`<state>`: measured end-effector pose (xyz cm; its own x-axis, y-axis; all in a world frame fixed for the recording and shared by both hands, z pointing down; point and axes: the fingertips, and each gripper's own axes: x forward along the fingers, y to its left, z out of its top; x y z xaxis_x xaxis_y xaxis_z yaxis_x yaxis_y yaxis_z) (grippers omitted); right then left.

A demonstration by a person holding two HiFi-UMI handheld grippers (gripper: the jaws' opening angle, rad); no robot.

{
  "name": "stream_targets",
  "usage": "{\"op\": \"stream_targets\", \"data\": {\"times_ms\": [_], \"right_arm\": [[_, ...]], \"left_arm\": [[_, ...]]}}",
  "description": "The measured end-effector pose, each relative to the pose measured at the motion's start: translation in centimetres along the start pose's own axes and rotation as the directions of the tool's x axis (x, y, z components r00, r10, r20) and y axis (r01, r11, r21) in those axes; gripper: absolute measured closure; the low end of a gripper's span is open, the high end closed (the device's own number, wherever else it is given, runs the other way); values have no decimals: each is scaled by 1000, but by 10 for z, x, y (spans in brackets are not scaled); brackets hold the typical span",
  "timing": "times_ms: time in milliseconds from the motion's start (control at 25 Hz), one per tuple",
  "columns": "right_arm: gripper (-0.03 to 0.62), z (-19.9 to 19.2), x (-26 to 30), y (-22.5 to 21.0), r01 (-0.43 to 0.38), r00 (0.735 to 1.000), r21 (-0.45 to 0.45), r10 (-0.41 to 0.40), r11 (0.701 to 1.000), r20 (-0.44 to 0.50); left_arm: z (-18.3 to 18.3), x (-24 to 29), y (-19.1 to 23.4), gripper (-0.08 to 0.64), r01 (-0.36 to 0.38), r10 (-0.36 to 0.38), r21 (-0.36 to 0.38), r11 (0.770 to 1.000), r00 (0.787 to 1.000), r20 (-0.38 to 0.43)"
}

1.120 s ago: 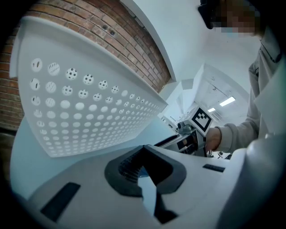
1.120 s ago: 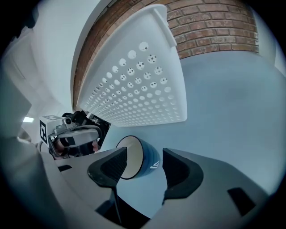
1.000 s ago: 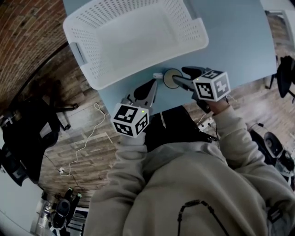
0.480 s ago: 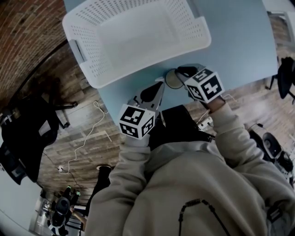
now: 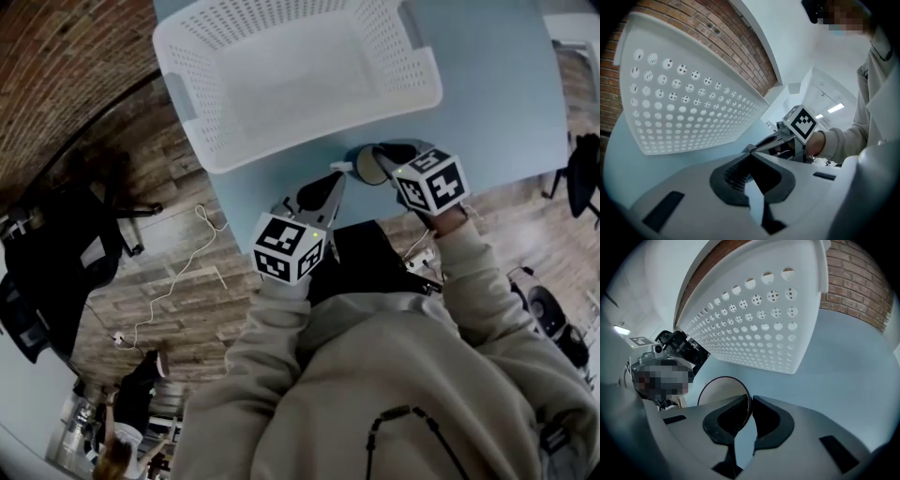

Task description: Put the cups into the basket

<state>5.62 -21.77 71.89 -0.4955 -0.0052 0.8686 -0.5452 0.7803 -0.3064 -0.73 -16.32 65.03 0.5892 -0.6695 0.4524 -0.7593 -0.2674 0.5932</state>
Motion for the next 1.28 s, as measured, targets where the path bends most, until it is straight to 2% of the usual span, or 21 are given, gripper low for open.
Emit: {"op": "stream_targets", "data": {"times_ms": [280,600,920,1080,1280], "right_arm": [[548,40,-32,17,-30,998,-49,32,998,46],[548,83,-92,62,-40,992,-161,59,986,113],[548,148,-152,83,10,975,-268,50,963,216],[548,171,-174,99,11,966,-302,68,953,251],[548,193,-193,117,-8,955,-347,110,938,275]], "left_arm": [[38,-27,-1,563,-35,33,65,997,999,39],[119,-74,-29,563,-55,28,195,979,990,139],[177,-104,-53,563,-83,17,275,958,972,233],[195,-123,-57,563,-108,25,297,949,963,269],[228,-139,-59,563,-146,33,315,938,941,337]]}}
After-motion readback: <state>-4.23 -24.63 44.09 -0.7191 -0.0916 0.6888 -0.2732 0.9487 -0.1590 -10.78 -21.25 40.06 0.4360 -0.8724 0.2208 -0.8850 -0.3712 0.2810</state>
